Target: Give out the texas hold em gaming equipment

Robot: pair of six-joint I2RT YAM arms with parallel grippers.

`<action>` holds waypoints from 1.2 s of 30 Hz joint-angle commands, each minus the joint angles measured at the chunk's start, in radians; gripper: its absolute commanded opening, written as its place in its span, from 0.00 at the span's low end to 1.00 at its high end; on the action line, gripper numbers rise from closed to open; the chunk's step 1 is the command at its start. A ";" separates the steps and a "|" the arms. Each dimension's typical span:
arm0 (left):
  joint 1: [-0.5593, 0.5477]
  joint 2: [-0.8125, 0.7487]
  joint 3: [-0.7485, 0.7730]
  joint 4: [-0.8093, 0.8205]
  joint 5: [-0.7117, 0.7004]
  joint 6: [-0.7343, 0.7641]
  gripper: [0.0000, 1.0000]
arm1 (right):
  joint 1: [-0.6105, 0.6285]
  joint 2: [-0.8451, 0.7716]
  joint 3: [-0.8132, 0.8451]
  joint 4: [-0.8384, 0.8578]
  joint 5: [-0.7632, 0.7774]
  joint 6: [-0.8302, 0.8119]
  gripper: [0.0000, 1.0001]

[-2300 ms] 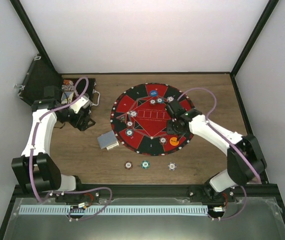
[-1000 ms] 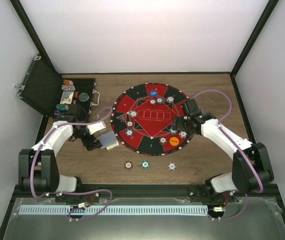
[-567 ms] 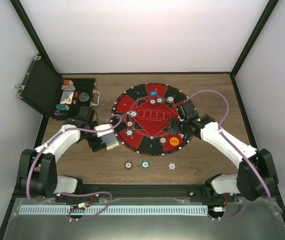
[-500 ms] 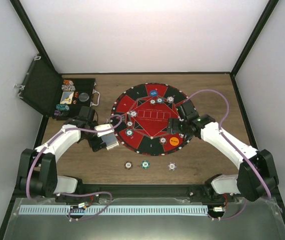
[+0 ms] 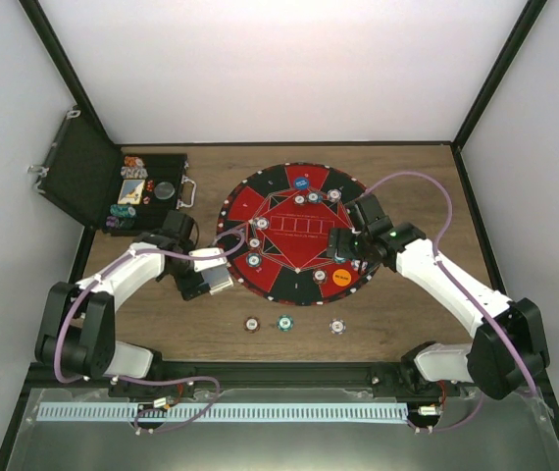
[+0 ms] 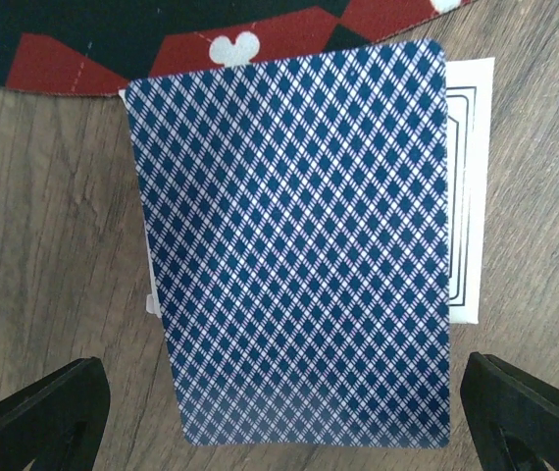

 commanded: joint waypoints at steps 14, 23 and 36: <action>-0.010 0.092 0.002 0.038 -0.060 -0.019 1.00 | 0.011 -0.030 0.060 -0.018 -0.035 -0.005 0.94; -0.011 0.129 -0.001 0.057 -0.075 0.002 1.00 | 0.012 -0.033 0.057 -0.004 -0.066 -0.008 0.90; -0.011 0.145 0.008 0.025 -0.025 0.039 0.65 | 0.013 -0.037 0.050 0.006 -0.106 -0.020 0.87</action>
